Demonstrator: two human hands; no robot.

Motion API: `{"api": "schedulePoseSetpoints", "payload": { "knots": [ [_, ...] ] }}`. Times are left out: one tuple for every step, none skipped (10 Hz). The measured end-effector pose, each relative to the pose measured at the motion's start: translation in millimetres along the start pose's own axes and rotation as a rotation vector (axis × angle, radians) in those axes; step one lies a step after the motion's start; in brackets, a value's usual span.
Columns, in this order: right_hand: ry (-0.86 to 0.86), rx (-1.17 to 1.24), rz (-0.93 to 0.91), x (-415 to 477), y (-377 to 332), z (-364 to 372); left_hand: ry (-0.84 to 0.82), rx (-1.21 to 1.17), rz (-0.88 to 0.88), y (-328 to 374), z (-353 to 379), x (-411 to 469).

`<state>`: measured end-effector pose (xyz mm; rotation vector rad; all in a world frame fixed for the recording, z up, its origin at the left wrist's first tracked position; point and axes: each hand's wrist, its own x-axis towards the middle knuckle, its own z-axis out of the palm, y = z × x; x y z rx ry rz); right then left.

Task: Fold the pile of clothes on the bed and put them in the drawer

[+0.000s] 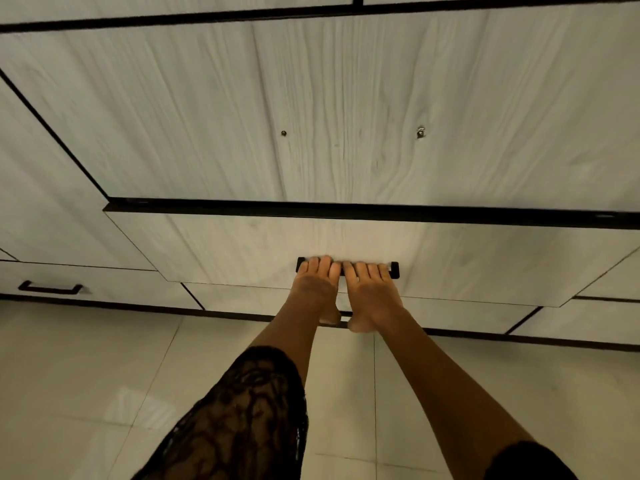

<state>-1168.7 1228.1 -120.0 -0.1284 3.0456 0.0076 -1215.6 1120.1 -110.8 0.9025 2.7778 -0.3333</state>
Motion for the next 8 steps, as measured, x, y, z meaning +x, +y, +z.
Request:
{"api": "schedulePoseSetpoints", "payload": {
  "knots": [
    [-0.001,-0.007,0.015,18,6,-2,-0.005,0.007,-0.008,-5,-2,18],
    [0.002,-0.001,0.022,27,10,1,-0.007,0.000,-0.007,-11,0,28],
    [-0.002,0.017,0.021,25,11,3,-0.017,-0.017,0.005,-12,2,31],
    [-0.012,0.022,0.023,27,11,2,-0.037,-0.019,0.018,-13,0,31],
    [0.003,0.018,0.032,23,10,-2,-0.080,-0.024,0.000,-12,-5,28],
    [0.010,-0.090,0.098,12,5,-13,-0.186,-0.080,-0.009,-13,-23,22],
    [-0.045,-0.159,0.128,-18,-9,-24,-0.282,-0.141,0.009,-16,-40,1],
    [0.007,-0.092,0.104,-52,-21,-30,-0.188,-0.156,0.011,-15,-46,-42]
  ]
}}
